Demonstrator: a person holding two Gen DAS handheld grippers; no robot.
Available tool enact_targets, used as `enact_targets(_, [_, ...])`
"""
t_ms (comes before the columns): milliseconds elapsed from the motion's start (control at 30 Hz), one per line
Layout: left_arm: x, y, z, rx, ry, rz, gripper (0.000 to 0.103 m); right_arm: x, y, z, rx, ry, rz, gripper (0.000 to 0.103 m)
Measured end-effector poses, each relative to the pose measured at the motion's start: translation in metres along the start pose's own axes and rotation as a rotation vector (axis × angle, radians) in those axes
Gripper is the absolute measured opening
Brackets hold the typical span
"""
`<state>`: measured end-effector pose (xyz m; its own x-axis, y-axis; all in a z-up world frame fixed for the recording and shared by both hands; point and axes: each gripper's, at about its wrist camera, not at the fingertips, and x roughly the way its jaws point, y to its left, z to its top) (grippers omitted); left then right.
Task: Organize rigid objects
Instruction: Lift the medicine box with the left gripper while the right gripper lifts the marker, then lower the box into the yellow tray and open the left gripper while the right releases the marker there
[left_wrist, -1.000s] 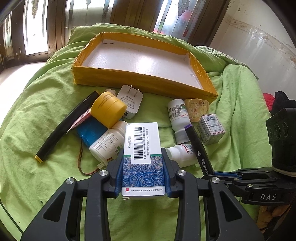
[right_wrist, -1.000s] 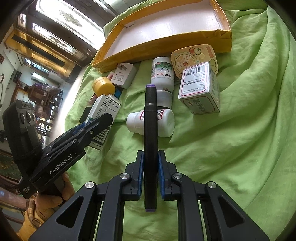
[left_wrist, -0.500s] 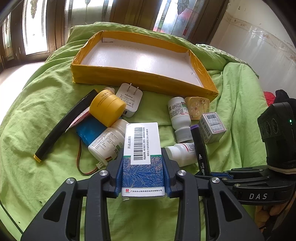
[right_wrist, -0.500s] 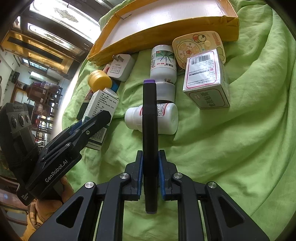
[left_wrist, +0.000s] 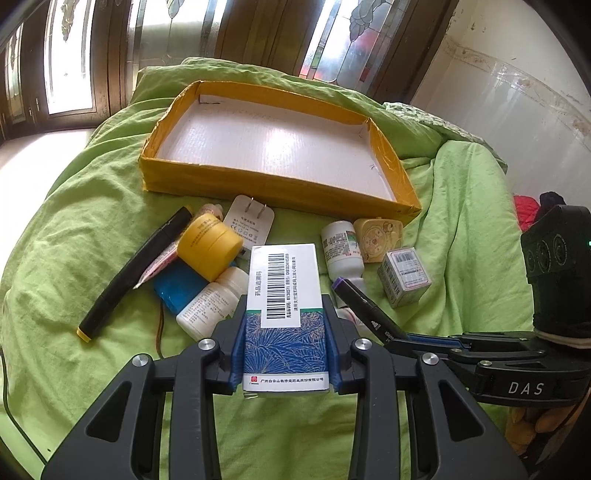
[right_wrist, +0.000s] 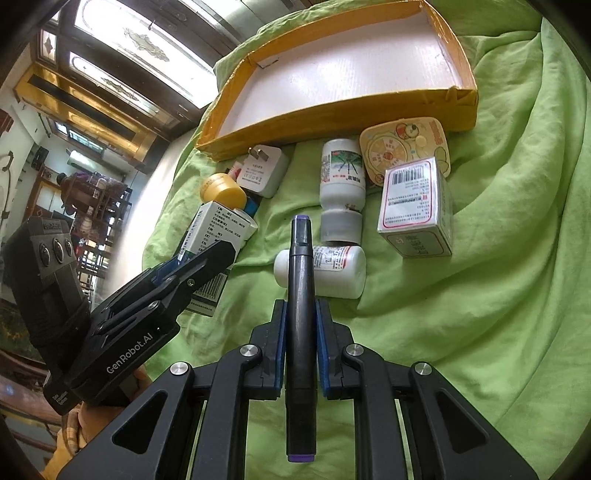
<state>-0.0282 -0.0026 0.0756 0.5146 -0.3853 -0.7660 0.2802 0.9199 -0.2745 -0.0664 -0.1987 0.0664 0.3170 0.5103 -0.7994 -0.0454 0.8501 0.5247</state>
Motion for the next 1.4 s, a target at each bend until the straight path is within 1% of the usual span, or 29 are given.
enact_targets(200, [-0.014, -0.008, 0.028, 0.022, -0.038, 0.012, 0.032, -0.012, 0.013, 0.016, -0.010, -0.065, 0.048, 0.013])
enact_targets(433, [-0.022, -0.018, 0.060, 0.025, -0.075, 0.021, 0.032, -0.025, 0.012, 0.043, 0.038, -0.153, 0.092, 0.013])
enact_targets(500, [-0.021, -0.020, 0.066, 0.021, -0.078, 0.019, 0.032, -0.032, 0.008, 0.052, 0.054, -0.188, 0.094, 0.013])
enact_targets(600, [-0.017, -0.024, 0.074, 0.018, -0.081, 0.020, 0.032, -0.047, 0.004, 0.062, 0.062, -0.252, 0.073, 0.013])
enact_targets(667, [-0.014, -0.025, 0.078, 0.017, -0.084, 0.028, 0.032, -0.058, -0.003, 0.070, 0.081, -0.288, 0.079, 0.013])
enact_targets(767, [-0.008, -0.026, 0.084, 0.005, -0.082, 0.030, 0.032, -0.068, -0.015, 0.076, 0.123, -0.329, 0.091, 0.013])
enact_targets(900, [0.002, -0.026, 0.092, 0.004, -0.075, 0.021, 0.032, -0.077, -0.031, 0.075, 0.168, -0.376, 0.089, 0.013])
enact_targets(1000, [0.013, -0.027, 0.099, 0.013, -0.064, 0.019, 0.032, -0.080, -0.047, 0.071, 0.197, -0.379, 0.085, 0.013])
enact_targets(1067, [0.020, -0.028, 0.104, 0.012, -0.057, 0.013, 0.032, -0.073, -0.048, 0.071, 0.212, -0.368, 0.080, 0.013])
enact_targets(1233, [0.041, -0.033, 0.119, 0.013, -0.042, -0.005, 0.032, -0.070, -0.054, 0.080, 0.224, -0.365, 0.079, 0.013])
enact_targets(1400, [0.065, -0.040, 0.130, 0.016, -0.022, -0.018, 0.032, -0.062, -0.064, 0.097, 0.239, -0.368, 0.075, 0.013])
